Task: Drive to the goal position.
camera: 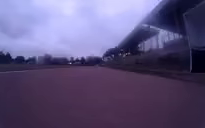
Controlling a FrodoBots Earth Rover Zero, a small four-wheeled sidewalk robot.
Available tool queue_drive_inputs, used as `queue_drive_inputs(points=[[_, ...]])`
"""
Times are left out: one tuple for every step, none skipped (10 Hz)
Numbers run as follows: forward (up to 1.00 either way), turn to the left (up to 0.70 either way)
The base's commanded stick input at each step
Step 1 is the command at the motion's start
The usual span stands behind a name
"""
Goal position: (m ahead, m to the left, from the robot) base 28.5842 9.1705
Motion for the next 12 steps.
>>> queue_drive_inputs(points=[[0.0, 0.0], [0.0, 0.0], [0.0, 0.0], [0.0, 0.0], [0.1, 0.0], [0.34, 0.0], [0.45, 0.0], [0.45, 0.0], [0.45, 0.0], [0.45, 0.0], [0.45, 0.0], [0.45, 0.0]])
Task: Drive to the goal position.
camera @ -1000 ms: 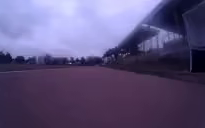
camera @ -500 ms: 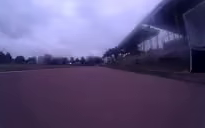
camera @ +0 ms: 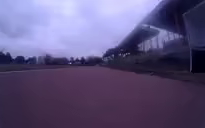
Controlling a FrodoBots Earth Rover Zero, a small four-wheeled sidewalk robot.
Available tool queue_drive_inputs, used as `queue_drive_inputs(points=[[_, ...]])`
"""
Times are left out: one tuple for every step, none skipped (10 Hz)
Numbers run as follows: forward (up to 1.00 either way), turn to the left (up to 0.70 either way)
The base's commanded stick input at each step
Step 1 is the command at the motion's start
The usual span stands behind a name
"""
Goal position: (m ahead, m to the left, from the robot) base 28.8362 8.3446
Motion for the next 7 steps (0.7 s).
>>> queue_drive_inputs(points=[[0.45, 0.0], [0.45, 0.0], [0.0, 0.0], [0.0, 0.0], [0.0, 0.0], [0.0, 0.0], [0.0, 0.0]])
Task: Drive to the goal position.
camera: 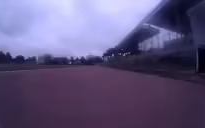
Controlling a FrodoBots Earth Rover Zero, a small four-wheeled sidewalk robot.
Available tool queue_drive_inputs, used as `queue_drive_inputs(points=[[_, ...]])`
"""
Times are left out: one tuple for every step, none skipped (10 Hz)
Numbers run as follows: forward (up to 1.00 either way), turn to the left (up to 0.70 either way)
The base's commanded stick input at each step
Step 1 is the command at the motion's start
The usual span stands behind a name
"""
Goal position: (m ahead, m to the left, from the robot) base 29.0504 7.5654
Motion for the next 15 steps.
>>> queue_drive_inputs(points=[[0.0, 0.0], [0.0, 0.0], [0.0, 0.0], [0.0, 0.0], [0.1, 0.0], [0.4, 0.0], [0.45, 0.0], [0.45, 0.0], [0.45, 0.0], [0.45, 0.0], [0.45, 0.0], [0.45, 0.0], [0.45, 0.0], [0.45, 0.0], [0.46, 0.0]])
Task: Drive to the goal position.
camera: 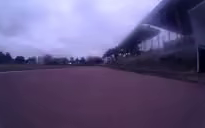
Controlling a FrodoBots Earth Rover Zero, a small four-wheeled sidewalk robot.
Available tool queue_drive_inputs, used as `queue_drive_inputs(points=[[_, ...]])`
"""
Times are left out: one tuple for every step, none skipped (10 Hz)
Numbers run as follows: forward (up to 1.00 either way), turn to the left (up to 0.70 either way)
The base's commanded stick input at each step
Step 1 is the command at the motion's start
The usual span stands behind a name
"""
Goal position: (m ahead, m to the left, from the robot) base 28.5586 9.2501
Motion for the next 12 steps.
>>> queue_drive_inputs(points=[[0.62, 0.0], [0.7, 0.0], [0.7, 0.0], [0.7, 0.0], [0.7, 0.0], [0.7, 0.1], [0.7, 0.13], [0.7, 0.14], [0.7, 0.14], [0.7, 0.14], [0.7, 0.14], [0.7, 0.14]])
